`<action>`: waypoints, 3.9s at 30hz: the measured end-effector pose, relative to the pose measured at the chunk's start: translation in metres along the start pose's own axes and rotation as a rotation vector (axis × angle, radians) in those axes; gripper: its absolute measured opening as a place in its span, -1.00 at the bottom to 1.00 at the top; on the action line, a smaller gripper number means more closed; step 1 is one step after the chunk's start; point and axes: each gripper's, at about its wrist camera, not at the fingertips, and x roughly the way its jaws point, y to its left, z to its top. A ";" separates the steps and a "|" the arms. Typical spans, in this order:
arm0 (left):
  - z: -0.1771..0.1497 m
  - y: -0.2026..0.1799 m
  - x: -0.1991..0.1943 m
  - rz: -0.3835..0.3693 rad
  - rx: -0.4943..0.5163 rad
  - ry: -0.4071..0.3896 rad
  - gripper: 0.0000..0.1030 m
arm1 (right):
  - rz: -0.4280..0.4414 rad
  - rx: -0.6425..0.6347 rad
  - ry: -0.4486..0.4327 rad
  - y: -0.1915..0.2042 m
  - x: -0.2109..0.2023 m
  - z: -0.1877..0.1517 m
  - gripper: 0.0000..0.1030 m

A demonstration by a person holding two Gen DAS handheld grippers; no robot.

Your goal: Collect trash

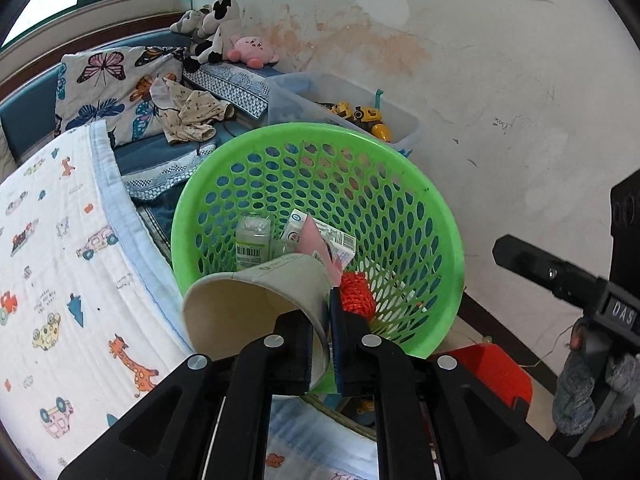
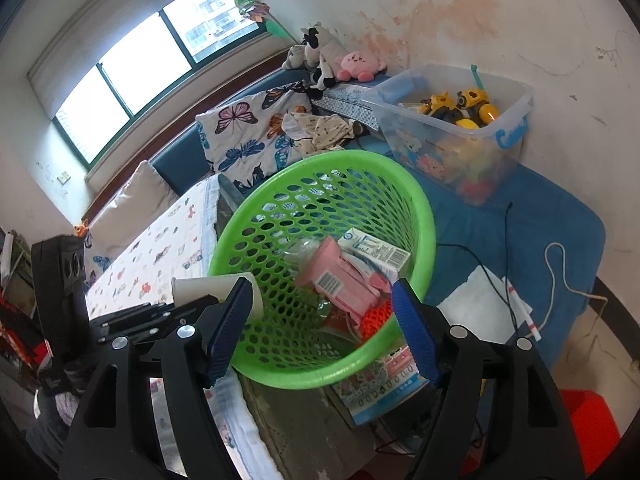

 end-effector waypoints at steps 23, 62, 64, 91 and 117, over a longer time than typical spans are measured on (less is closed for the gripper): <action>-0.035 0.024 -0.085 0.077 -0.043 -0.174 0.40 | -0.027 -0.167 -0.049 0.053 -0.016 -0.041 0.73; -0.175 0.078 -0.233 0.489 -0.208 -0.341 0.86 | -0.049 -0.355 -0.109 0.155 -0.050 -0.118 0.91; -0.180 0.079 -0.237 0.496 -0.224 -0.349 0.86 | -0.045 -0.362 -0.116 0.158 -0.053 -0.121 0.91; -0.201 0.071 -0.251 0.568 -0.257 -0.375 0.86 | -0.027 -0.382 -0.137 0.167 -0.069 -0.138 0.92; -0.205 0.078 -0.247 0.571 -0.270 -0.356 0.86 | -0.017 -0.388 -0.122 0.172 -0.062 -0.138 0.92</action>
